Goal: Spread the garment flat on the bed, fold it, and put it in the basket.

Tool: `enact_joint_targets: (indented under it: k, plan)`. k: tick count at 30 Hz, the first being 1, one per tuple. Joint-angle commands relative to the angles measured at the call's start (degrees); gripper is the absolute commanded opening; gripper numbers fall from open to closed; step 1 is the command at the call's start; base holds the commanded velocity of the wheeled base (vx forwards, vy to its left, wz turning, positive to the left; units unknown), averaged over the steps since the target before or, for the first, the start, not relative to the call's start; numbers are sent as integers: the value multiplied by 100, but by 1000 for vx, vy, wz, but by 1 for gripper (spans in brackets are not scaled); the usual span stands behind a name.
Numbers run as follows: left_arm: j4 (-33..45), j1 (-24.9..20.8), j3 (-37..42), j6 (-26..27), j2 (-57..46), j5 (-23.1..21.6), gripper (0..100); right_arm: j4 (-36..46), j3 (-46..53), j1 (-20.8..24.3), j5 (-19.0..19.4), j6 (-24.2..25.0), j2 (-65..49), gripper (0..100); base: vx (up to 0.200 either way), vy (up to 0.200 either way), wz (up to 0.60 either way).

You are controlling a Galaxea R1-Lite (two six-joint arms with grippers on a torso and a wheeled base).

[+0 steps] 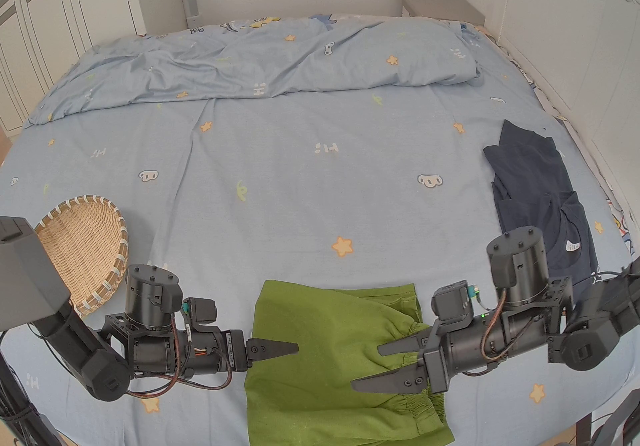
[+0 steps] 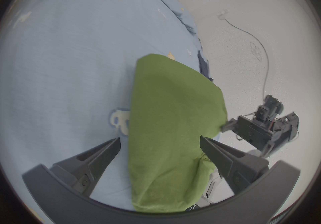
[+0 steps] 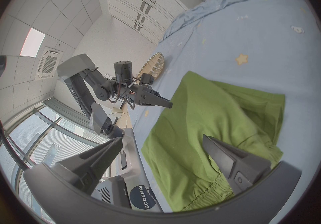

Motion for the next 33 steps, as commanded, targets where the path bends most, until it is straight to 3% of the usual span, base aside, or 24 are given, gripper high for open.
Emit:
enact_joint_targets:
  k: [1, 12, 24, 33]
  plan:
    - [-338, -130, 86, -18, 488, -203, 100, -210, -7, -22, 14, -8, 761, 100, 0, 0, 0]
    - [-1006, -456, 262, -317, 682, -221, 100, -456, 37, -743, 57, 36, 1077, 100, 0, 0, 0]
    - [-2184, -965, 868, -379, 1139, -476, 100, -474, 37, -1191, 84, 36, 1104, 100, 0, 0, 0]
    - [-3107, -974, 938, -669, 1587, -484, 100, -579, 72, -1270, 207, 36, 1077, 100, 0, 0, 0]
